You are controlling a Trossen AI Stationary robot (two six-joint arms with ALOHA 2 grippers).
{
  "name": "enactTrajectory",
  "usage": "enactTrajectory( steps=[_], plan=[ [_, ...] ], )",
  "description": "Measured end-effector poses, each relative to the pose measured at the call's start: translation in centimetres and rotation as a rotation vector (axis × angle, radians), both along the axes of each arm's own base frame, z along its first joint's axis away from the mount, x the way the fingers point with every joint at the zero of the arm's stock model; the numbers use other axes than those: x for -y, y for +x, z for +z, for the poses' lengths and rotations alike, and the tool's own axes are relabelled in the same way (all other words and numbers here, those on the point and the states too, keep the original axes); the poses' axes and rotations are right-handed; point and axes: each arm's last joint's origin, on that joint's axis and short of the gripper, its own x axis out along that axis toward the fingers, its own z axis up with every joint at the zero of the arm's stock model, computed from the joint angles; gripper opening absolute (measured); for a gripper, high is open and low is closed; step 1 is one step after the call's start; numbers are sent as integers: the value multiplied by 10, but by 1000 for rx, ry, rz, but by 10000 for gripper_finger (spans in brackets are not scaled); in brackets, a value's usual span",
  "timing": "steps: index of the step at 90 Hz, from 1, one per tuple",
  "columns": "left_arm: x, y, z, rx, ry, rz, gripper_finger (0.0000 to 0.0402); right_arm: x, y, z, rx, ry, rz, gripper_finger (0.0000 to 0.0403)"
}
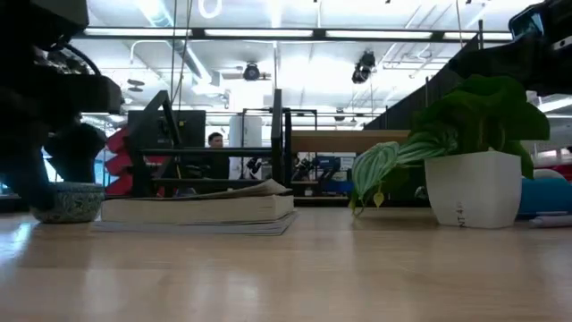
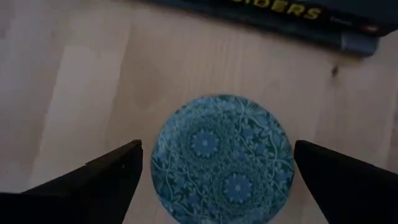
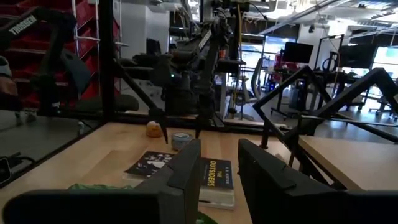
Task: Stock shelves
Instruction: Put the blue scented candle on the shelf
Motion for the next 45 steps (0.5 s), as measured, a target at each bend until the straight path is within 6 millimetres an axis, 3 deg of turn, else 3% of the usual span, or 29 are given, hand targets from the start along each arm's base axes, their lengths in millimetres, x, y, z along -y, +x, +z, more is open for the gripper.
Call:
enactTrajectory(
  steps=[14, 35, 45],
  plan=[
    [0, 0, 0, 5, -35, 72, 381, 0, 0, 0, 1, 0, 0, 77],
    [0, 0, 0, 14, -93, 182, 264, 0, 0, 0, 0, 0, 0, 77],
    [1, 3, 4, 22, -128, 230, 262, 0, 0, 0, 0, 0, 0, 77]
  ],
)
